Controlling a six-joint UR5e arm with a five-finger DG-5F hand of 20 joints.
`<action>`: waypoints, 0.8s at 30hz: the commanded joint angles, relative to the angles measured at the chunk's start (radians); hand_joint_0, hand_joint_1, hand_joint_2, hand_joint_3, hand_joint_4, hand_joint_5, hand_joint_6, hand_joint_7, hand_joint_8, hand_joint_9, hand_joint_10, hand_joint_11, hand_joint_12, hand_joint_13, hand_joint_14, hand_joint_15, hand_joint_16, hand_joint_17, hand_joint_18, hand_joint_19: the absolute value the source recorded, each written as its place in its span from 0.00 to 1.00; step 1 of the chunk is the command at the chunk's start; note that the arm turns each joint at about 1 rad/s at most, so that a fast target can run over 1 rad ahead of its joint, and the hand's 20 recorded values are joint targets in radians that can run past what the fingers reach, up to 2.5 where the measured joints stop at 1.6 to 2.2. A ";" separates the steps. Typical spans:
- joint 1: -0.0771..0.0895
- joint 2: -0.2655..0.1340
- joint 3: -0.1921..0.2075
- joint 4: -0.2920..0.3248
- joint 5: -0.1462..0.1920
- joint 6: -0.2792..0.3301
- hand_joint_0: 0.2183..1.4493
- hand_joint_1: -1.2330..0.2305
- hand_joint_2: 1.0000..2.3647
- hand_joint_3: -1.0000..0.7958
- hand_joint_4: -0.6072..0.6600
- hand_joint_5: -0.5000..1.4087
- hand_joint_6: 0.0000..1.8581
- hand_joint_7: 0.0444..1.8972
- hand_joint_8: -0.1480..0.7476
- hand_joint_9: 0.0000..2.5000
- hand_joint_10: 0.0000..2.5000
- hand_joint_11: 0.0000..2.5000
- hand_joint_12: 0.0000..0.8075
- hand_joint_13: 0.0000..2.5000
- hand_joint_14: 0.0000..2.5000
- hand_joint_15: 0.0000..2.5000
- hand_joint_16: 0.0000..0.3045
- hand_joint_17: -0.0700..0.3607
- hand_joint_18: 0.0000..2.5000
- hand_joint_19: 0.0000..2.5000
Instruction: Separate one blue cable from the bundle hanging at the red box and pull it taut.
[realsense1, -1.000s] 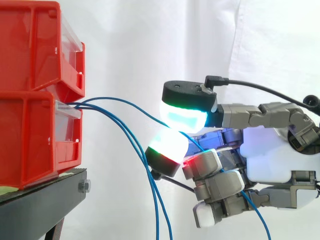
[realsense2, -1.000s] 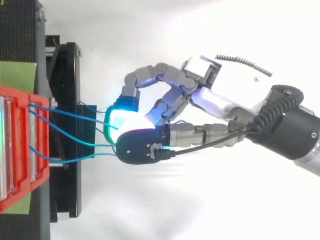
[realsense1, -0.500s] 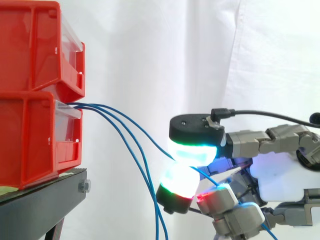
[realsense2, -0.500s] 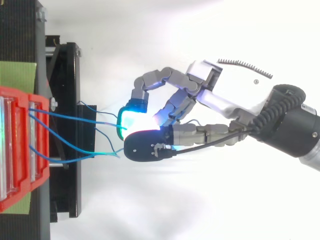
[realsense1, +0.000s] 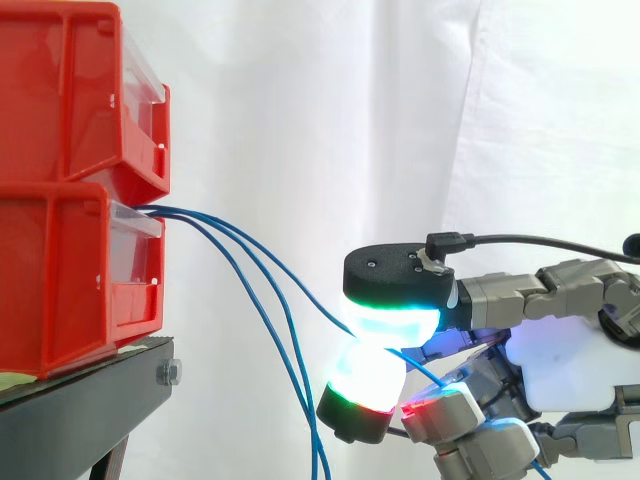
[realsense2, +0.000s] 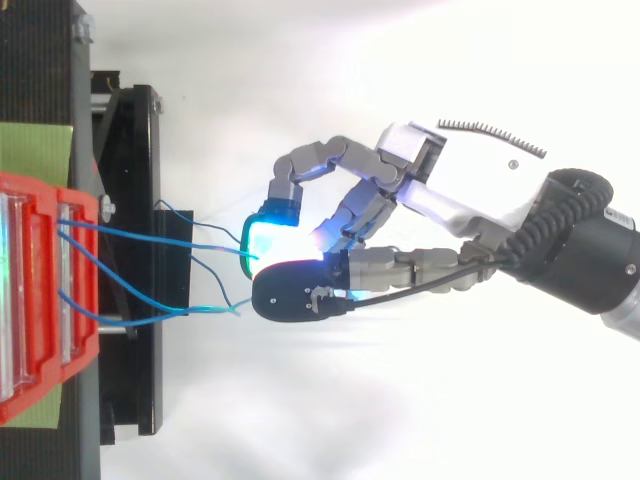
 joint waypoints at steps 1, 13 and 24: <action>0.000 0.000 0.000 0.000 0.000 0.000 0.34 0.36 0.01 0.59 0.55 0.16 0.49 0.63 0.59 0.51 0.00 0.55 0.44 0.56 0.00 0.61 0.15 0.41 0.40 0.28; 0.001 0.000 0.000 0.000 0.000 0.000 0.34 0.36 0.01 0.59 0.54 0.16 0.49 0.63 0.59 0.51 0.00 0.55 0.44 0.56 0.00 0.61 0.15 0.41 0.40 0.28; 0.001 0.000 0.000 0.000 -0.002 0.001 0.34 0.36 0.01 0.59 0.55 0.16 0.49 0.62 0.59 0.50 0.00 0.54 0.45 0.55 0.00 0.60 0.16 0.42 0.39 0.27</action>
